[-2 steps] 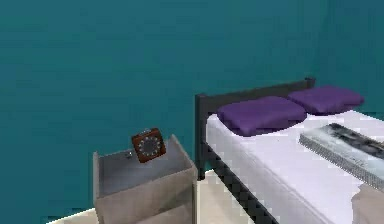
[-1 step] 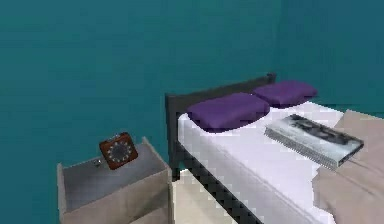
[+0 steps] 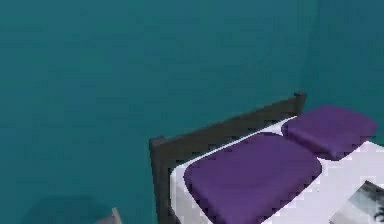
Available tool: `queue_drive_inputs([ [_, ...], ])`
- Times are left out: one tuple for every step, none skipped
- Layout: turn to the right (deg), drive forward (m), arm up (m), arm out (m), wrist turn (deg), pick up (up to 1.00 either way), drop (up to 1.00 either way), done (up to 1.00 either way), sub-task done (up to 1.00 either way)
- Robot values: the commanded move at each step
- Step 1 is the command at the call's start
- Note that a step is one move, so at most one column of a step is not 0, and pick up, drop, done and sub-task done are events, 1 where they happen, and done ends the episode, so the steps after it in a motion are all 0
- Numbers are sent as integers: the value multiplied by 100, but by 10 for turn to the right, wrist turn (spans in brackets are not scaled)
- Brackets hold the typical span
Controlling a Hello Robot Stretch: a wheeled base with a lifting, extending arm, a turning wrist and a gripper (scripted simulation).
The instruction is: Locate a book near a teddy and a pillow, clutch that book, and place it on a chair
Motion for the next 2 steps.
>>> queue_drive_inputs([
  [-270, 0, 0, 0, 0, 0, 0, 0, 0],
  [0, 0, 50, 0, 0, 0, 0, 0, 0],
])
